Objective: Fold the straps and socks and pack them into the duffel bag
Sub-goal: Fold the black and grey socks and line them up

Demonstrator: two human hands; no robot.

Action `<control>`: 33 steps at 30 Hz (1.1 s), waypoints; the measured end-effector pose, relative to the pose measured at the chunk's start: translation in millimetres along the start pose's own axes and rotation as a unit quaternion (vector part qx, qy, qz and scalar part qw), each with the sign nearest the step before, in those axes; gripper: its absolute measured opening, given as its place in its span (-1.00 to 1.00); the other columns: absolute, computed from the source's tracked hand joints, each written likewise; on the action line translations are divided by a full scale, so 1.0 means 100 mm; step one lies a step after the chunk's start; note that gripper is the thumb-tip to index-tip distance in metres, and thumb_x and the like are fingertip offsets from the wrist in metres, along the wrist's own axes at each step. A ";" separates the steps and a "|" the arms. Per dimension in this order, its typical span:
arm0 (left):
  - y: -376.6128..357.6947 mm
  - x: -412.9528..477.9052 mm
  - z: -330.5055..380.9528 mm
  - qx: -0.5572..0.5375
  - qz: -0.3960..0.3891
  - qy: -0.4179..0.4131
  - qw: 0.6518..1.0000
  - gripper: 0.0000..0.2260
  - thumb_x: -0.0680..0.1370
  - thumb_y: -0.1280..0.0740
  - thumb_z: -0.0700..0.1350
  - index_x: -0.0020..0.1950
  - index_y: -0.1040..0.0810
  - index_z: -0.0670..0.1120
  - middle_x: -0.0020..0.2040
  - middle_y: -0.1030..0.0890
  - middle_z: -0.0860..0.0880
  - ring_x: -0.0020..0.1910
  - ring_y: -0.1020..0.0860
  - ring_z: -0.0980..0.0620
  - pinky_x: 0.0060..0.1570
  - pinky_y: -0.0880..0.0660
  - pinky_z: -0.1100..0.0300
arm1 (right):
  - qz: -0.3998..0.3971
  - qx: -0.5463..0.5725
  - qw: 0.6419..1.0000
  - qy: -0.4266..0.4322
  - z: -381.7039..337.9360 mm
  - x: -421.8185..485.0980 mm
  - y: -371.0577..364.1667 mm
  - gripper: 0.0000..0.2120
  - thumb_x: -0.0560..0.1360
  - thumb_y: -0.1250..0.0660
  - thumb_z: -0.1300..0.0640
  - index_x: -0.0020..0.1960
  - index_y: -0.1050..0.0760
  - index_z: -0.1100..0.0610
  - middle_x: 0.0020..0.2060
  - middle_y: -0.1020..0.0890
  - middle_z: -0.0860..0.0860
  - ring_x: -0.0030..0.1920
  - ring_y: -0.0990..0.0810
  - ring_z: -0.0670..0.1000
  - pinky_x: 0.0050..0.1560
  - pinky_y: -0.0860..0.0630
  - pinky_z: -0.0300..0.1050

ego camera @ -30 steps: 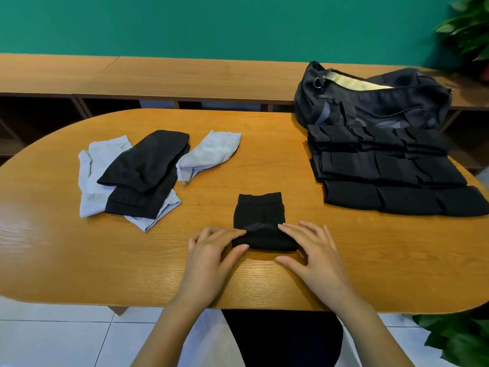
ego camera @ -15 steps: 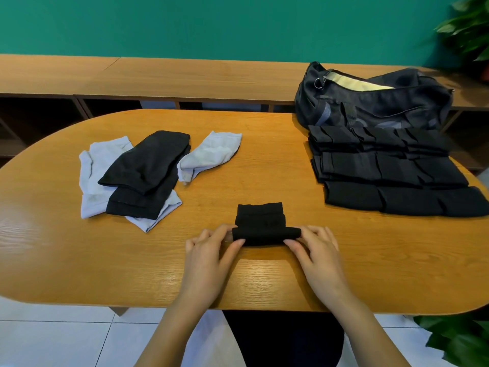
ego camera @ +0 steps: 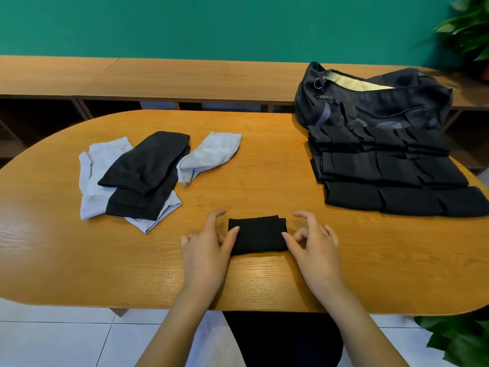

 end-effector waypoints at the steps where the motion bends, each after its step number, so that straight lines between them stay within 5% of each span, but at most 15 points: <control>1: 0.00 0.01 0.00 0.043 0.006 -0.006 0.999 -0.67 0.55 -0.31 0.12 0.29 -0.44 0.09 -0.36 -0.51 0.14 -0.28 -0.48 0.24 -0.01 -0.26 0.17 | -0.007 -0.035 0.999 0.004 -0.01 0.00 -0.01 -0.65 0.54 -0.33 0.01 0.29 -0.33 -0.11 -0.27 -0.51 -0.16 -0.08 -0.48 -0.20 0.45 -0.15 -0.07; 4: 0.01 0.02 0.10 0.076 0.034 -0.090 0.992 -0.82 0.53 -0.36 0.03 0.12 -0.58 0.07 -0.11 -0.55 0.18 -0.09 -0.48 0.15 -0.02 -0.24 0.13 | 0.014 -0.111 0.992 0.065 -0.09 -0.02 0.00 -0.68 0.57 -0.27 0.04 0.32 -0.40 -0.04 0.01 -0.49 -0.18 0.12 -0.46 -0.09 0.41 -0.24 0.03; 8: -0.12 -0.06 0.19 0.082 -0.016 -0.189 0.978 -0.71 0.60 -0.17 0.09 0.16 -0.64 0.09 0.27 -0.55 0.10 0.23 -0.44 0.11 0.18 -0.21 0.12 | -0.037 -0.151 0.974 0.163 -0.26 -0.10 -0.09 -0.55 0.67 0.07 -0.12 0.50 -0.26 -0.06 0.49 -0.28 -0.13 0.53 -0.14 -0.03 0.52 0.15 0.16; 11: -0.26 -0.09 0.09 0.118 -0.086 -0.170 0.975 -0.58 0.60 0.00 0.19 0.33 -0.51 0.16 0.42 -0.42 0.14 0.42 -0.32 0.11 0.40 -0.17 -0.04 | -0.170 -0.207 0.949 0.168 -0.24 -0.18 -0.31 -0.45 0.60 0.29 -0.27 0.54 0.11 -0.15 0.56 0.06 -0.18 0.54 0.25 -0.12 0.44 0.48 0.09; 13: -0.30 -0.08 0.05 0.123 -0.119 -0.156 0.973 -0.50 0.58 0.09 0.24 0.41 -0.42 0.20 0.48 -0.30 0.18 0.50 -0.19 0.16 0.47 -0.02 -0.07 | -0.198 -0.208 0.946 0.149 -0.19 -0.16 -0.34 -0.42 0.54 0.35 -0.28 0.53 0.17 -0.16 0.55 0.13 -0.20 0.52 0.32 -0.14 0.41 0.53 0.05; 18: -0.32 -0.04 0.07 0.144 -0.154 -0.143 0.967 -0.38 0.49 0.21 0.35 0.47 -0.28 0.24 0.53 -0.16 0.22 0.53 -0.04 0.19 0.48 0.14 -0.02 | -0.174 -0.226 0.946 0.154 -0.25 -0.09 -0.29 -0.37 0.57 0.35 -0.28 0.56 0.01 -0.11 0.53 0.07 -0.20 0.54 0.27 -0.09 0.42 0.51 0.05; 21: -0.35 -0.05 0.12 0.133 -0.158 -0.139 0.969 -0.33 0.48 0.29 0.37 0.47 -0.28 0.25 0.53 -0.16 0.25 0.51 -0.05 0.19 0.49 0.10 -0.01 | -0.123 -0.224 0.952 0.166 -0.31 -0.11 -0.24 -0.22 0.53 0.46 -0.31 0.54 -0.18 -0.04 0.54 -0.16 -0.13 0.56 0.01 -0.08 0.51 0.31 -0.03; 25: -0.42 -0.02 0.25 -0.006 -0.187 -0.091 0.978 -0.37 0.55 0.27 0.33 0.45 -0.35 0.21 0.46 -0.31 0.26 0.45 -0.18 0.23 0.47 -0.01 0.02 | -0.134 -0.171 0.964 0.152 -0.30 -0.20 -0.17 -0.12 0.42 0.56 -0.39 0.56 -0.11 -0.13 0.52 -0.23 -0.13 0.51 -0.13 -0.10 0.44 0.12 -0.22; 29: -0.45 0.00 0.47 -0.103 -0.149 -0.050 0.982 -0.48 0.63 0.17 0.25 0.42 -0.39 0.13 0.37 -0.45 0.17 0.37 -0.31 0.25 0.48 -0.08 0.03 | -0.130 -0.238 0.957 0.101 -0.01 -0.23 0.05 0.02 0.27 0.71 -0.42 0.55 -0.06 -0.20 0.57 -0.10 -0.07 0.56 -0.02 -0.03 0.51 0.19 -0.06; 33: -0.67 -0.06 0.80 -0.096 -0.158 -0.065 0.981 -0.46 0.58 0.15 0.23 0.38 -0.44 0.11 0.33 -0.49 0.14 0.32 -0.33 0.26 0.50 0.00 0.05 | -0.076 -0.283 0.956 0.010 0.47 -0.25 0.54 0.12 0.24 0.72 -0.42 0.48 -0.27 -0.16 0.54 -0.21 -0.04 0.56 -0.05 0.06 0.54 0.23 0.04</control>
Point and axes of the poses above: each hand's wrist, its own x-axis towards the middle knuckle, its own y-axis out of the back of the hand, z = x × y, the point moved 7 cm from there along x, towards the middle knuckle
